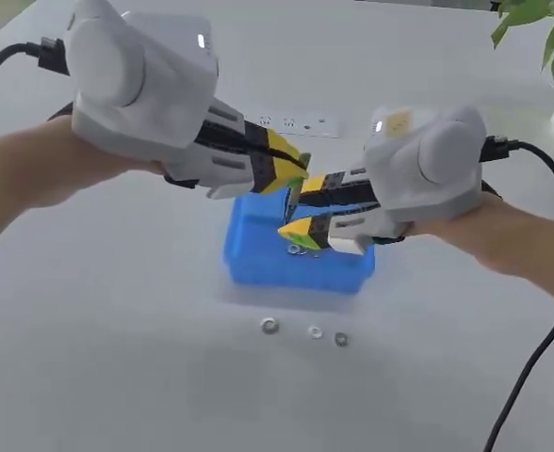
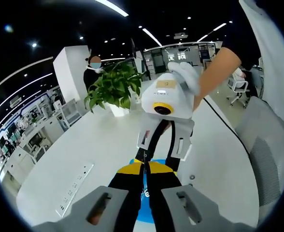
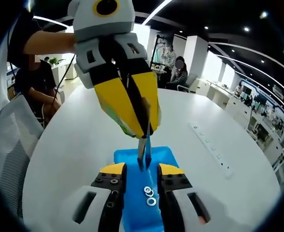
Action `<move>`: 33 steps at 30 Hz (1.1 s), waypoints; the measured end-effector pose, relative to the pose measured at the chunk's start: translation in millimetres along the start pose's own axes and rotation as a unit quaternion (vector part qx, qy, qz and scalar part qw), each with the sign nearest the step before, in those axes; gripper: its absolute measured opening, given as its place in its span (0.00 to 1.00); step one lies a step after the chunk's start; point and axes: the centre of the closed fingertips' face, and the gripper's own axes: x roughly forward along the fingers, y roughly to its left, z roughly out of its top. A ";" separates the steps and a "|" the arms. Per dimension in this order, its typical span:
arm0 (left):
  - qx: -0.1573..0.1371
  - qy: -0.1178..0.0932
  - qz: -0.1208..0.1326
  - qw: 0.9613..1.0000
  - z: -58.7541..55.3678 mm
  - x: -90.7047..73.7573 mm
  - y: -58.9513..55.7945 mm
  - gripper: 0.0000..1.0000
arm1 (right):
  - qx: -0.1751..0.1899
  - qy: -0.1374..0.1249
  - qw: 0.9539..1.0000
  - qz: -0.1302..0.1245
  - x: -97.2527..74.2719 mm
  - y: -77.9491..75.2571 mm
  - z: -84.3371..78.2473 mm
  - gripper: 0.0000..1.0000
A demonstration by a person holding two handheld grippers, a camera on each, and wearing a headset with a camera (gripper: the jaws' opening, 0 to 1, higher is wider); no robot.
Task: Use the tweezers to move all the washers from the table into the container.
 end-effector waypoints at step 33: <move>-0.111 -0.055 0.013 0.992 -0.7 -31.0 -56.0 0.06 | 0.102 -0.038 0.994 -0.012 -91.4 73.3 -37.1 0.55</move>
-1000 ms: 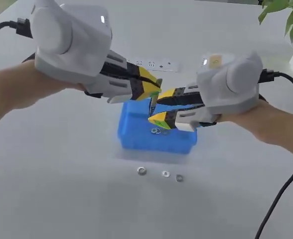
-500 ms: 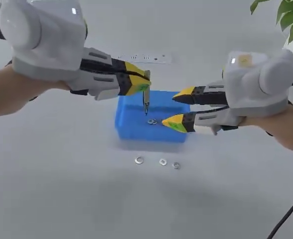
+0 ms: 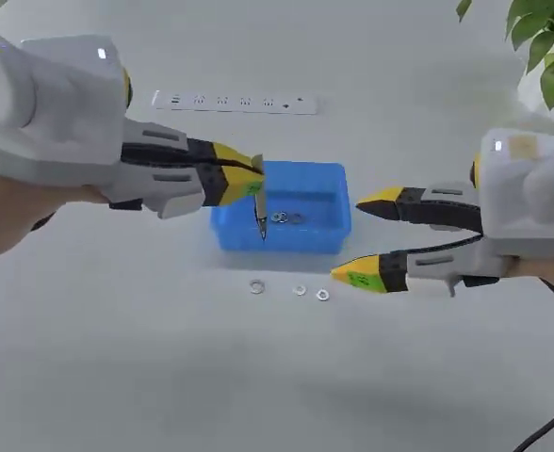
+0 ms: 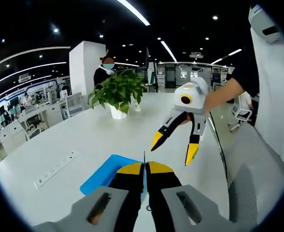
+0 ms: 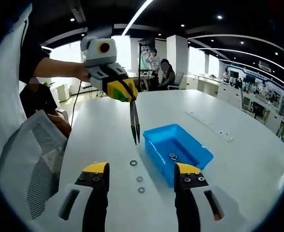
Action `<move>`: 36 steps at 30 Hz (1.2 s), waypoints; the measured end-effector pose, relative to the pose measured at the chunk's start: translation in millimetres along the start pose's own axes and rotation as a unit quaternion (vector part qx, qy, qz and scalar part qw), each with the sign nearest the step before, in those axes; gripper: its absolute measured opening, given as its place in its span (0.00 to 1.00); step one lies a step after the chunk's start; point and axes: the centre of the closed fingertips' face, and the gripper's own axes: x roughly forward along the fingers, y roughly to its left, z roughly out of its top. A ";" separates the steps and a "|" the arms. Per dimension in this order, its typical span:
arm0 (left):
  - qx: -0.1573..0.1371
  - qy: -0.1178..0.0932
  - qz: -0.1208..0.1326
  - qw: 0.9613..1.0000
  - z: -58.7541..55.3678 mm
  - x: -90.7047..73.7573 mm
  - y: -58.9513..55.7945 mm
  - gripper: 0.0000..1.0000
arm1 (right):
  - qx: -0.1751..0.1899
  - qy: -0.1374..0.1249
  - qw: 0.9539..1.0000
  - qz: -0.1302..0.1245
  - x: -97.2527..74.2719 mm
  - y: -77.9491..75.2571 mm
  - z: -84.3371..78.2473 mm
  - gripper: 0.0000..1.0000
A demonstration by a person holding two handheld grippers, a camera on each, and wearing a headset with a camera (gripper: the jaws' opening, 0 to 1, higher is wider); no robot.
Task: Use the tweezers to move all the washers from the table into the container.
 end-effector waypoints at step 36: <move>-0.029 0.022 -0.018 0.999 -55.8 19.8 -16.8 0.06 | 0.055 0.021 0.998 0.018 4.5 26.6 -43.9 0.86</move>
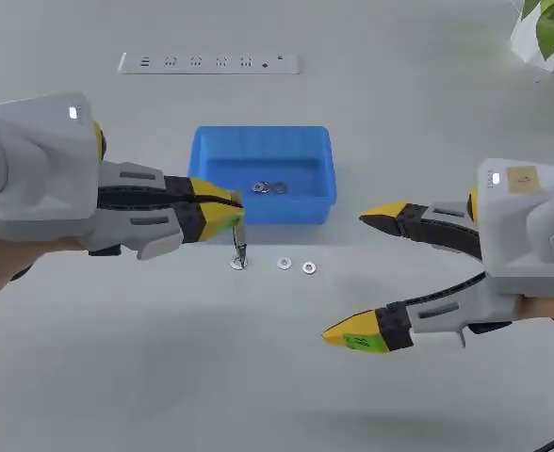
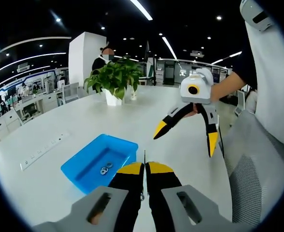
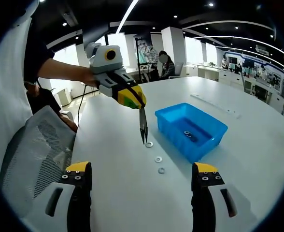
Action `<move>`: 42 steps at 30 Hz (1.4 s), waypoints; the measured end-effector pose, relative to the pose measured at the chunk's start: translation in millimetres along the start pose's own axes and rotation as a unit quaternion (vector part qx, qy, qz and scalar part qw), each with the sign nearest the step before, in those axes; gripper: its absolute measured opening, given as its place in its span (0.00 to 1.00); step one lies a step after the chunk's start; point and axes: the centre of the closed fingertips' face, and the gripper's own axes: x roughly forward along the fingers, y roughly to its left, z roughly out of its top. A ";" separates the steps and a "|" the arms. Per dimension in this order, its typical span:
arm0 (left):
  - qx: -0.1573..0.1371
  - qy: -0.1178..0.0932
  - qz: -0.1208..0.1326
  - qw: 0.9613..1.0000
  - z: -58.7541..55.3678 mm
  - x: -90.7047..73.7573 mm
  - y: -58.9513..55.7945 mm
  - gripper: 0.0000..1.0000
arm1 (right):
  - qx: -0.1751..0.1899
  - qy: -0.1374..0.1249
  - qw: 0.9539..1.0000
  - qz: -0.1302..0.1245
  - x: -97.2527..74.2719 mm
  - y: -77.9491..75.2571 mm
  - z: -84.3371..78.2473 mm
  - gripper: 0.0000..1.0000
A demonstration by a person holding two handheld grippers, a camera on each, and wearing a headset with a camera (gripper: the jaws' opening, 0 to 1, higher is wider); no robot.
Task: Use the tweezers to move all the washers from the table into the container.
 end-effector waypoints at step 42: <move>-0.023 -0.006 -0.027 0.999 -16.6 -6.8 -2.3 0.06 | -0.027 0.015 0.997 0.067 46.2 5.8 18.6 0.75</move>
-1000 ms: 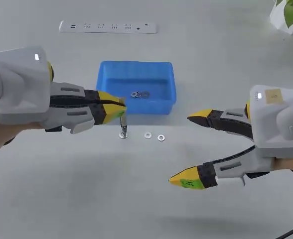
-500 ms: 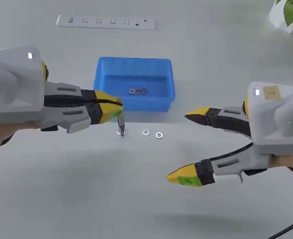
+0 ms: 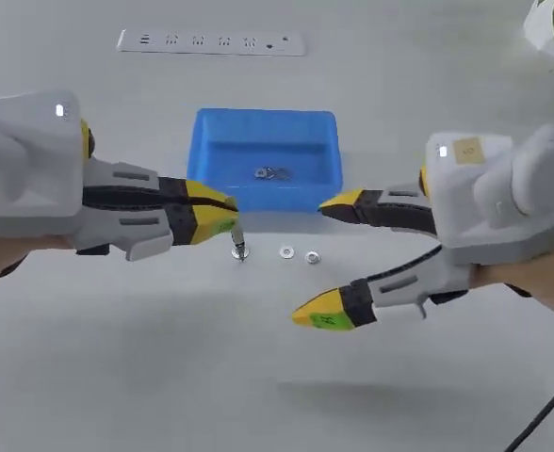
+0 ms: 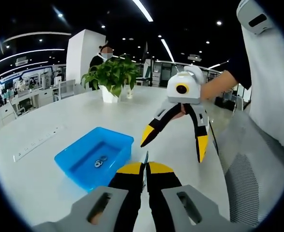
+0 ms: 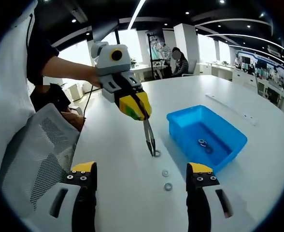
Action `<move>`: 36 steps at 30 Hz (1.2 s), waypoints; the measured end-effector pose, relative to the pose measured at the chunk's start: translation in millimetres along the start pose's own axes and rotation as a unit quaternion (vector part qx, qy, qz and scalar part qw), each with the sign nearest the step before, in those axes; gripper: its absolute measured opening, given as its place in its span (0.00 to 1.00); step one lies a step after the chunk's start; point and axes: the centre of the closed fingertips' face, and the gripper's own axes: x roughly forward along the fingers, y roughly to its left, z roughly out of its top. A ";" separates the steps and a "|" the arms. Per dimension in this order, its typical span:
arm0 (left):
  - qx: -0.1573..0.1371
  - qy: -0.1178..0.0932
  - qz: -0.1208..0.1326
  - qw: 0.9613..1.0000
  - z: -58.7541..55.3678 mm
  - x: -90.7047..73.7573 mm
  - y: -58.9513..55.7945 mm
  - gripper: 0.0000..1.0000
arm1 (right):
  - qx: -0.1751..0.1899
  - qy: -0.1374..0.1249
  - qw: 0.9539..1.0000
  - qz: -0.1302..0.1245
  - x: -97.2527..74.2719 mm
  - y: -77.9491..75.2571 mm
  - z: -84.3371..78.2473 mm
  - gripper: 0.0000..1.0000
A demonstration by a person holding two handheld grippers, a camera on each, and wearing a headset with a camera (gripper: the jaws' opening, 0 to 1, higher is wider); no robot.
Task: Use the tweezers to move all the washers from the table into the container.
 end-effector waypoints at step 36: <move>0.011 0.021 -0.003 1.000 -2.9 -4.1 0.5 0.06 | -0.137 0.058 0.986 0.072 73.7 -9.0 3.5 0.12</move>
